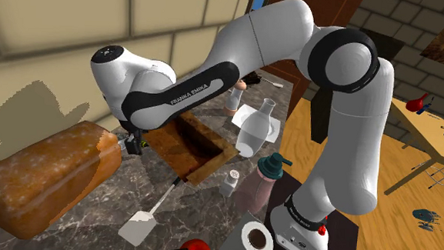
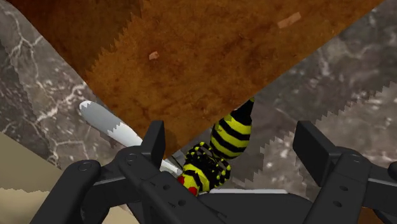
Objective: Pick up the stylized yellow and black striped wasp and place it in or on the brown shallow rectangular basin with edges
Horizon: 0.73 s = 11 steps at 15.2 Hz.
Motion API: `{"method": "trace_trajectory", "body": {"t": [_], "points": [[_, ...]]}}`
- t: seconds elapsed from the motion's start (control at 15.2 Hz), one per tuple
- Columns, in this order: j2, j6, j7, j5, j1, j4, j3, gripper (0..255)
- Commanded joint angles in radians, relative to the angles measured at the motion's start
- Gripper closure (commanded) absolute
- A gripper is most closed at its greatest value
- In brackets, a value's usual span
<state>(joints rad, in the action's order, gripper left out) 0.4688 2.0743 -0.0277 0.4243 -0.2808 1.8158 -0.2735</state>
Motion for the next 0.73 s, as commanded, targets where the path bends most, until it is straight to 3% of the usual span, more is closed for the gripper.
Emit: {"method": "trace_trajectory", "body": {"t": [0.0,0.07,0.13,0.66], "points": [[0.001,0.000,0.000,0.000,0.000,0.001,0.000,0],[0.001,0.000,0.000,0.000,0.000,0.001,0.000,0],[0.001,0.001,0.000,0.000,0.000,0.001,0.000,255],[-0.001,0.016,-0.013,0.003,-0.004,0.021,-0.001,255]]}}
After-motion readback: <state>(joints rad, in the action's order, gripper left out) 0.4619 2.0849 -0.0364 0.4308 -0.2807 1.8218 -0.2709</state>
